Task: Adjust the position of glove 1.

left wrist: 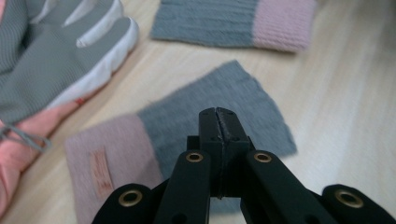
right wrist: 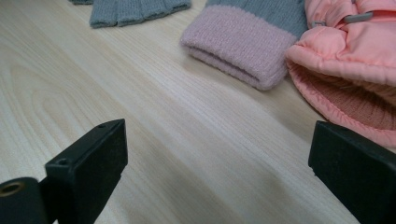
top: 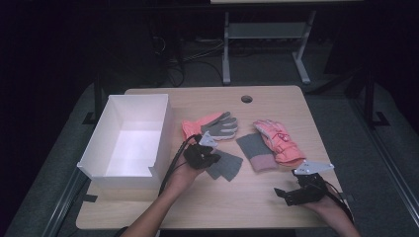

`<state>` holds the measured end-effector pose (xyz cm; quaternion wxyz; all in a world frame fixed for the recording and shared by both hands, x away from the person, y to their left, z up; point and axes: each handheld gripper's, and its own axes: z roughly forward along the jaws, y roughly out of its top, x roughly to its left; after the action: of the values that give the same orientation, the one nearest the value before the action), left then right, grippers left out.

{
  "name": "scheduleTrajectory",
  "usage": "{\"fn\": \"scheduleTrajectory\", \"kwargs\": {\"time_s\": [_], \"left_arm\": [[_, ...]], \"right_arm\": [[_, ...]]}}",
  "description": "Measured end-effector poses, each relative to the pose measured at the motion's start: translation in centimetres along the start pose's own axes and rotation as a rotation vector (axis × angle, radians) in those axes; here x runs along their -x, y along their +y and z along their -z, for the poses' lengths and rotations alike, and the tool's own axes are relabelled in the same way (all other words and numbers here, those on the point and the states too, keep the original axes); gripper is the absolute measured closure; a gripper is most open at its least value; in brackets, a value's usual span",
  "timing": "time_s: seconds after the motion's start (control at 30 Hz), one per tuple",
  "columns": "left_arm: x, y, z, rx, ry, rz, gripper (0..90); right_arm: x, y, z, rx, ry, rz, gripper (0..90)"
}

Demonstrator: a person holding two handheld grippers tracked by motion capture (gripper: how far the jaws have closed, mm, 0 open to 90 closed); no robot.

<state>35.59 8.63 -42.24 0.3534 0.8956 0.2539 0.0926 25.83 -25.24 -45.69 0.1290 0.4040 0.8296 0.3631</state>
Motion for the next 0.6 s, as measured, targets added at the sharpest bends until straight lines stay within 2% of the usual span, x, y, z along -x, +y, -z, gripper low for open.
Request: {"fn": "scheduleTrajectory", "kwargs": {"time_s": [0.13,0.2,0.23,0.47,0.6], "left_arm": [[-1.0,0.4,-0.7,-0.004,0.016,0.016,89.7],[-1.7,0.1,-0.9,-0.01,0.029,0.043,89.7],[-1.9,0.0,-0.9,-0.016,0.033,0.044,89.7],[-2.8,-0.7,-1.1,-0.019,0.053,0.078,89.7],[-3.2,-1.3,-1.8,-0.049,0.047,0.087,89.7]], "right_arm": [[0.0,0.0,0.0,-0.001,0.001,-0.001,4.2],[0.1,-0.1,-0.1,-0.001,0.0,-0.003,4.2],[0.1,-0.1,-0.1,-0.001,0.0,0.0,4.2],[0.1,-0.1,0.0,-0.003,0.0,0.0,4.3],[0.1,-0.1,0.0,-0.004,0.0,-0.001,4.4]]}}
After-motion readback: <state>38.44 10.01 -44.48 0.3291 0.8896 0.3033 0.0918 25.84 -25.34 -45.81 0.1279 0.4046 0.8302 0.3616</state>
